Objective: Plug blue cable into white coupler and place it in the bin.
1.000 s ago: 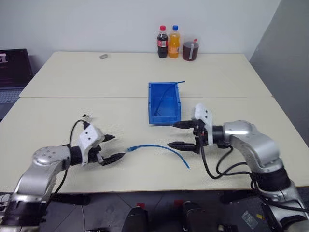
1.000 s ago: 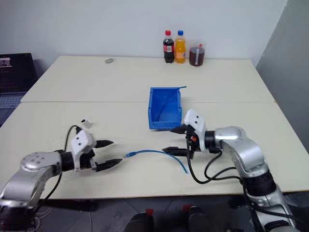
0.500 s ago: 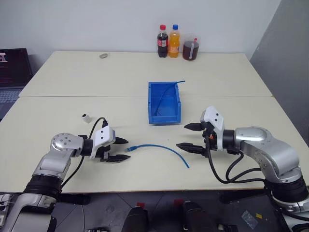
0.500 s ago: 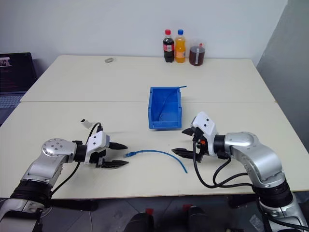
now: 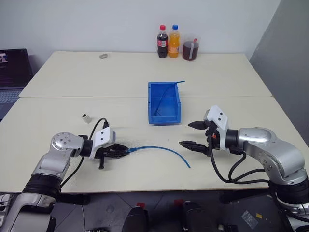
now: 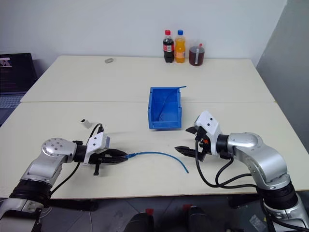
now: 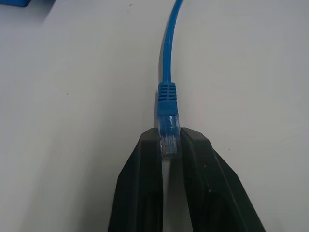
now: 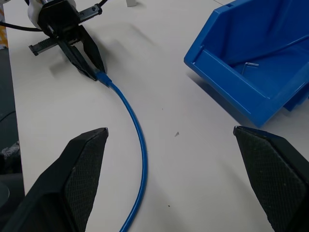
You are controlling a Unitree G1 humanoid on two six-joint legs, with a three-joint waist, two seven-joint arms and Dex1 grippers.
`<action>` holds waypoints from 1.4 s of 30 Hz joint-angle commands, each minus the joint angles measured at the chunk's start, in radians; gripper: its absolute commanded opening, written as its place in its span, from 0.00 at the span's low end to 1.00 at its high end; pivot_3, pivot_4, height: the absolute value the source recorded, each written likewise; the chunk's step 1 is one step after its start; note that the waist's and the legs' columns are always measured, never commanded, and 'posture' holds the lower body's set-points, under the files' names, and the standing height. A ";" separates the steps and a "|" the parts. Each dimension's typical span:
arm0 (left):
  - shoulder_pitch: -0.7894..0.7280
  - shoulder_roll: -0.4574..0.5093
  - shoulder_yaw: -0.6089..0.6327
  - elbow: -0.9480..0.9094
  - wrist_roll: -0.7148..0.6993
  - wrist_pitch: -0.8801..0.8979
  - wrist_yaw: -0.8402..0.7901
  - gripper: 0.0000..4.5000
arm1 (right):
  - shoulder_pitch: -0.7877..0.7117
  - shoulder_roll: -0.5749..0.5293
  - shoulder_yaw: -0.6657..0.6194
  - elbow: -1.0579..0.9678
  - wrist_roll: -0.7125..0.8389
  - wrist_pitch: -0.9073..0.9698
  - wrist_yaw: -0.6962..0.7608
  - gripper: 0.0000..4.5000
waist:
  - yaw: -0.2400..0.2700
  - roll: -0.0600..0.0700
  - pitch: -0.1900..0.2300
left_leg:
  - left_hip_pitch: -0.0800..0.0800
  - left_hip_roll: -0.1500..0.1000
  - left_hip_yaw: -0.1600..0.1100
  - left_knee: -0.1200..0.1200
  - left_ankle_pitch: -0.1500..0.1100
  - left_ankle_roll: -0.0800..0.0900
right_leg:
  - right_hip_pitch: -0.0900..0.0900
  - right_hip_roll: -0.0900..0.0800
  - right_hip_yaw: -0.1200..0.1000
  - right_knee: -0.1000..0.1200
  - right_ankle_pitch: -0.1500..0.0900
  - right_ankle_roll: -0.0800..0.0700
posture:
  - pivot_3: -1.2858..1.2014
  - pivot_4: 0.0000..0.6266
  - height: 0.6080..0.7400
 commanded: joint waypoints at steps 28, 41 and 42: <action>-0.173 -0.296 0.268 -0.470 -0.750 1.130 0.419 0.06 | -0.116 0.384 -0.352 0.228 0.625 0.331 -0.285 0.98 | -0.001 0.000 0.000 | -0.009 0.000 -0.007 0.003 0.000 0.000 | -0.005 0.000 -0.005 0.001 0.002 0.000 | 0.52 0.24 1.00; -0.162 -0.296 0.269 -0.489 -0.805 1.134 0.474 0.06 | -0.129 0.386 -0.299 0.279 0.652 0.313 -0.289 0.71 | -0.001 0.000 0.000 | -0.009 -0.001 -0.007 0.002 0.000 0.000 | -0.005 0.000 -0.005 0.001 0.002 0.000 | 0.52 0.24 1.00; -0.163 -0.295 0.269 -0.489 -0.806 1.134 0.475 0.06 | -0.130 0.386 -0.299 0.281 0.653 0.312 -0.289 0.66 | -0.001 0.000 0.000 | -0.009 -0.001 -0.007 0.002 0.000 0.000 | -0.005 0.000 -0.005 0.001 0.002 0.000 | 0.52 0.24 1.00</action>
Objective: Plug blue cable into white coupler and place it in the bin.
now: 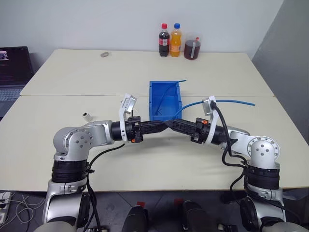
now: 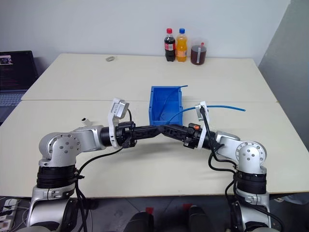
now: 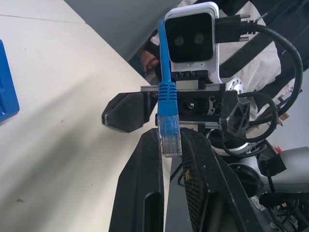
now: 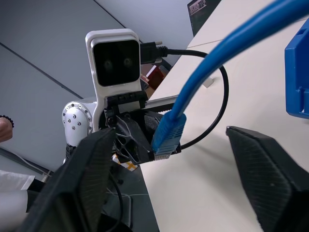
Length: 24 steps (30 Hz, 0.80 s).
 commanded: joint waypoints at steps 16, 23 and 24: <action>-0.011 0.023 0.004 -0.022 -0.015 -0.043 -0.002 0.06 | -0.022 -0.033 0.010 0.004 0.056 -0.019 0.037 0.05 | 0.000 0.000 0.000 | 0.000 0.000 0.000 0.000 0.000 0.000 | 0.000 0.000 0.000 0.000 0.000 0.000 | 0.52 0.24 1.00; -0.012 0.027 0.007 -0.009 -0.012 -0.072 -0.006 0.43 | -0.034 -0.040 0.012 0.010 0.057 -0.031 0.029 0.05 | 0.000 0.000 0.000 | 0.000 0.000 0.000 0.000 0.000 0.000 | 0.000 0.000 0.000 0.000 0.000 0.000 | 0.52 0.24 1.00; -0.011 0.031 0.008 -0.011 -0.013 -0.072 -0.009 0.46 | -0.036 -0.041 0.012 0.012 0.055 -0.033 0.028 0.05 | 0.000 0.000 0.000 | 0.000 0.000 0.000 0.000 0.000 0.000 | 0.000 0.000 0.000 0.000 0.000 0.000 | 0.52 0.24 1.00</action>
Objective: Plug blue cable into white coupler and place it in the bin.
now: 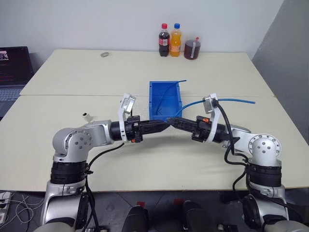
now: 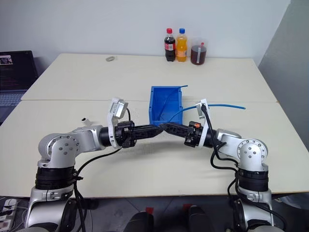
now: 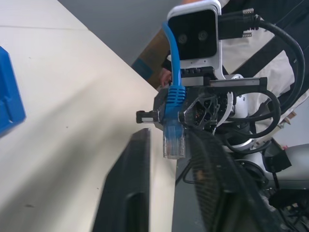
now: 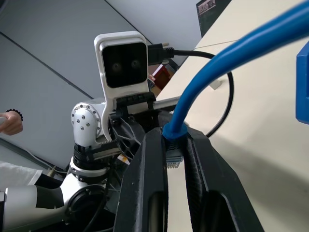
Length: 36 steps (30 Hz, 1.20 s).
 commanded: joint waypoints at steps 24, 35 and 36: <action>0.347 0.192 0.122 -0.239 0.429 -0.395 0.407 0.99 | -0.072 -0.125 0.052 0.121 -0.108 -0.127 0.139 0.05 | 0.001 0.000 0.000 | 0.000 0.000 0.001 -0.001 0.000 0.000 | 0.000 0.000 0.001 -0.001 0.000 0.000 | 0.52 0.24 1.00; 0.324 -0.162 0.154 -0.126 0.785 -0.446 1.030 0.99 | -0.129 -0.140 0.086 0.191 -0.170 -0.148 0.206 0.05 | 0.011 -0.001 0.000 | -0.001 -0.002 0.002 0.000 0.000 0.000 | 0.000 -0.003 0.001 -0.002 0.002 0.002 | 0.52 0.24 1.00; 0.308 -0.185 0.162 -0.110 0.793 -0.445 1.055 0.99 | -0.134 -0.140 0.088 0.197 -0.173 -0.149 0.210 0.05 | 0.010 -0.001 -0.001 | -0.001 -0.002 0.002 0.000 0.000 0.000 | 0.000 -0.003 0.001 -0.002 0.002 0.003 | 0.52 0.24 1.00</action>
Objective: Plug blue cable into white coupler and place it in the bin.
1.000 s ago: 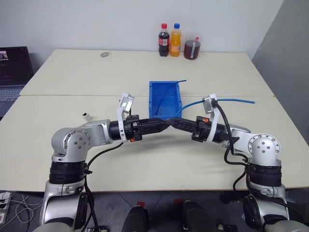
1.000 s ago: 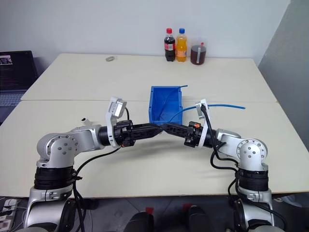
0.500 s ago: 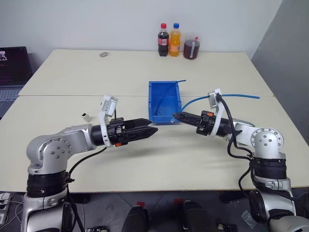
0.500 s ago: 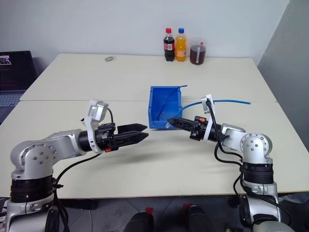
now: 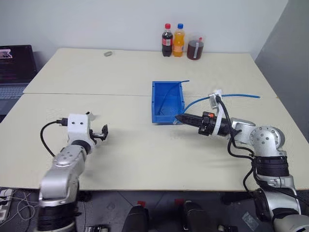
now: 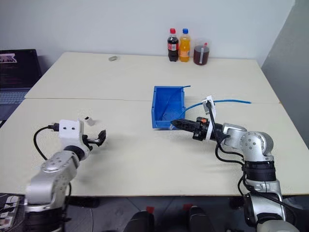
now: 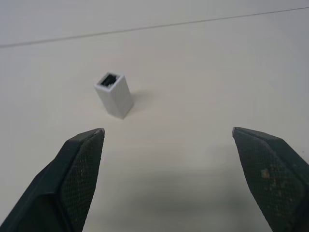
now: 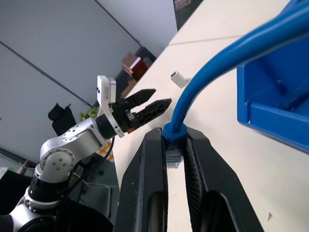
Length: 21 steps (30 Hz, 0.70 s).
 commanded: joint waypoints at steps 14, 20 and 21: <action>-0.333 -0.210 0.099 0.442 0.132 -0.174 0.367 0.99 | -0.058 -0.023 -0.011 0.011 -0.058 -0.024 0.056 0.05 | -0.005 -0.001 -0.001 | 0.000 0.000 0.000 0.000 0.000 0.000 | 0.000 0.000 0.000 0.001 0.001 0.000 | 0.52 0.24 1.00; -0.409 -0.201 0.119 0.580 0.134 -0.240 0.404 0.99 | -0.060 -0.029 -0.020 0.001 -0.057 -0.015 0.048 0.05 | -0.005 -0.001 -0.001 | 0.000 -0.001 0.000 0.000 0.000 0.000 | 0.000 0.000 -0.001 0.000 0.001 0.000 | 0.52 0.24 1.00; -0.416 -0.201 0.129 0.598 0.129 -0.248 0.411 0.99 | -0.062 -0.030 -0.021 0.002 -0.057 -0.014 0.047 0.05 | -0.005 -0.001 -0.001 | 0.000 -0.001 0.000 0.000 0.000 0.000 | 0.000 0.000 -0.001 0.000 0.001 0.000 | 0.52 0.24 1.00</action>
